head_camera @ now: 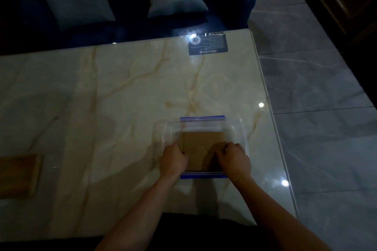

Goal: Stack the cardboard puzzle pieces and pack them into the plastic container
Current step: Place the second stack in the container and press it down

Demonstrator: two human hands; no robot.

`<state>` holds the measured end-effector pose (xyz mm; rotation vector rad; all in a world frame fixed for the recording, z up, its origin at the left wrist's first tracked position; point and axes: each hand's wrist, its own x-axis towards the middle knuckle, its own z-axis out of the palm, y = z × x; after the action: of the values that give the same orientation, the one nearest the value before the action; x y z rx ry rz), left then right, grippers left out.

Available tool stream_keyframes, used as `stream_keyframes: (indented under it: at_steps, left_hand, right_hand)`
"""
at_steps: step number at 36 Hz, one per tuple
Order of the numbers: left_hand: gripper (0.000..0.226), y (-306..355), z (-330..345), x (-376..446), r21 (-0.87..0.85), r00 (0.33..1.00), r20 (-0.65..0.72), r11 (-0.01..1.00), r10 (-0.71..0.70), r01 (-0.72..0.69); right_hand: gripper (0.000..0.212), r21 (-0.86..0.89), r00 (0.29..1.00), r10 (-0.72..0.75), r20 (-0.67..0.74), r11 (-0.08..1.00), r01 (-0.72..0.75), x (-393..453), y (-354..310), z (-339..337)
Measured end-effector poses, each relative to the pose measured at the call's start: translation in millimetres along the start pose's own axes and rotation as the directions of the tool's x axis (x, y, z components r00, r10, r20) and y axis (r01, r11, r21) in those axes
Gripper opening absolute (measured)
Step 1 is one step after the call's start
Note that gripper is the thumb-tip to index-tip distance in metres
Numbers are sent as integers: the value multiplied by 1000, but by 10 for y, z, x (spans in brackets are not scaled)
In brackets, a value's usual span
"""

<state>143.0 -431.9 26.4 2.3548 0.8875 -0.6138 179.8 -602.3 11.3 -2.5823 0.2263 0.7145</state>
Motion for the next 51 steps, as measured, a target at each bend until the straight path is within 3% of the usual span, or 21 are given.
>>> stream_keyframes:
  at_steps: [17,20,24,27,32,36,43,45,48,51]
  left_hand:
    - [30,50,-13,-13,75,995,84,996,-51,45]
    - [37,82,-28,-4,-49,988,132,995,-81,89]
    - [56,116,-49,-13,-300,966,207,930,-155,213]
    - [46,119,-38,-32,-447,958,244,859,-152,250]
    - [42,101,-12,-61,-545,940,317,787,-127,290]
    - [36,92,-11,-68,-550,943,310,786,-120,281]
    - [37,131,-9,-88,-492,953,278,833,-123,251]
    - [43,121,8,-89,-478,955,265,842,-133,250]
    - [57,99,16,-85,-442,980,181,884,-82,156]
    - [64,98,-44,-75,-355,995,28,932,95,-79]
  right_hand:
    - [31,-88,998,-26,64,996,32,-21,-51,-54]
    - [26,18,995,-22,97,1000,20,-14,-44,-69]
    - [33,324,992,-26,121,946,-14,-21,-62,-88]
    - [32,477,984,-5,177,875,-81,-38,-110,-107]
    - [24,555,966,17,258,816,-162,-44,-122,-106]
    - [22,587,963,9,270,791,-172,-54,-98,-127]
    - [26,498,970,-24,241,861,-102,-64,-123,-105]
    - [35,444,974,-84,210,896,-18,-70,-111,-107]
    - [66,172,972,-233,28,959,225,-170,-53,-91]
    - [77,-140,890,-451,-65,887,439,-310,68,-91]
